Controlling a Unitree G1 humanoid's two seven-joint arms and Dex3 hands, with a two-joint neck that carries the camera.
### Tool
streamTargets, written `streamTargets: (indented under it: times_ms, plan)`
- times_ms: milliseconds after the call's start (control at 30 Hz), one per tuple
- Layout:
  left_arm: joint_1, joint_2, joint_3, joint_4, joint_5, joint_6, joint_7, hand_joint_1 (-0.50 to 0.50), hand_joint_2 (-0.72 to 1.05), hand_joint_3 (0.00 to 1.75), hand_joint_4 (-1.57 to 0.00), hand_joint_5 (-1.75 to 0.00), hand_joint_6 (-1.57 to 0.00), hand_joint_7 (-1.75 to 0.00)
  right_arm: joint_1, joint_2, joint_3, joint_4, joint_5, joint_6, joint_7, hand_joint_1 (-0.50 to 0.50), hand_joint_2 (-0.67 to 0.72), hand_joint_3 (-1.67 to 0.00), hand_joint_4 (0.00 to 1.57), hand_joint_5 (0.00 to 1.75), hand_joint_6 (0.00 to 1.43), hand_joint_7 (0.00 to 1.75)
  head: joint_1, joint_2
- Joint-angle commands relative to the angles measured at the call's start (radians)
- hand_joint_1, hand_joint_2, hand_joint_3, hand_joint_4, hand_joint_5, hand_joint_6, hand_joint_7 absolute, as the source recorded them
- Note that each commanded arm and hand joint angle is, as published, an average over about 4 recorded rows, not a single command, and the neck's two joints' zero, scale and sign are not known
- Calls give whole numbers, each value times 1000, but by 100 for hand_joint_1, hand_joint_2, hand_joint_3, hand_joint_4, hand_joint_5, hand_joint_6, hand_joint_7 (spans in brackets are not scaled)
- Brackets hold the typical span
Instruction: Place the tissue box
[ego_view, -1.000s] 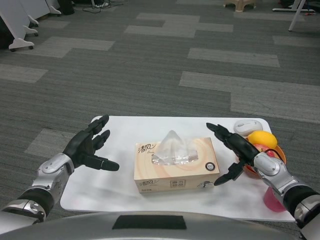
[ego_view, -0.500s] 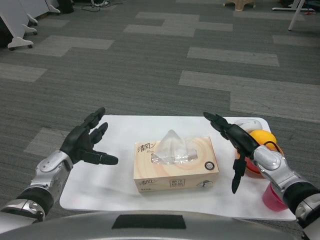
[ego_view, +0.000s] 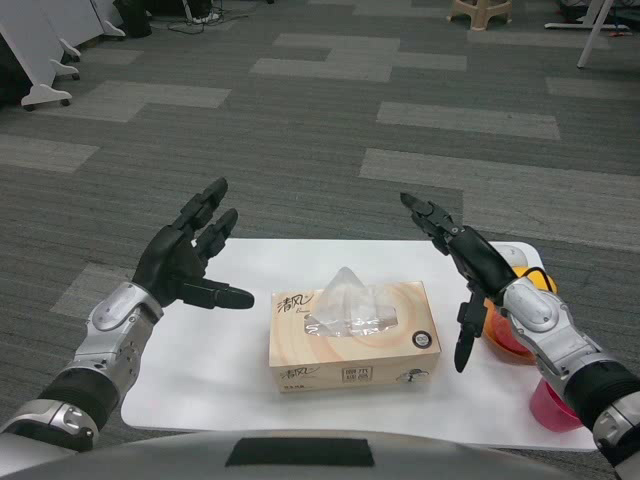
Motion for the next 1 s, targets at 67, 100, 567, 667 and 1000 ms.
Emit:
streamTargets:
  times_ms: [67, 100, 567, 667, 1000]
  plan:
    - [-3, 5, -2, -67, -37, -5, 5, 50, 25, 9, 0, 0, 0, 0, -3, 13, -53, -39, 14, -6, -26, -46, 72, 0, 0, 10, 0, 7, 1, 4]
    - [-4, 5, -4, -80, -42, -5, 5, 50, 25, 9, 0, 0, 0, 0, -3, 14, -63, -46, 14, -6, -30, -46, 72, 0, 0, 10, 0, 7, 1, 5]
    - [-16, -5, -4, -229, -85, -5, 15, 50, 25, 9, 0, 0, 0, 0, 4, 27, -171, -150, 19, -17, -68, -46, 72, 0, 0, 10, 0, 7, 3, 14]
    - [-17, -7, 2, -246, -85, -5, 17, 50, 25, 9, 0, 0, 0, 0, 4, 30, -179, -158, 19, -19, -73, -46, 71, 0, 0, 10, 0, 7, 0, 15]
    - [8, -38, 29, -294, -83, -5, 23, 50, 25, 9, 0, 0, 0, 0, 9, 42, -188, -166, 19, -32, -88, -46, 69, 0, 0, 10, 0, 7, 6, 32]
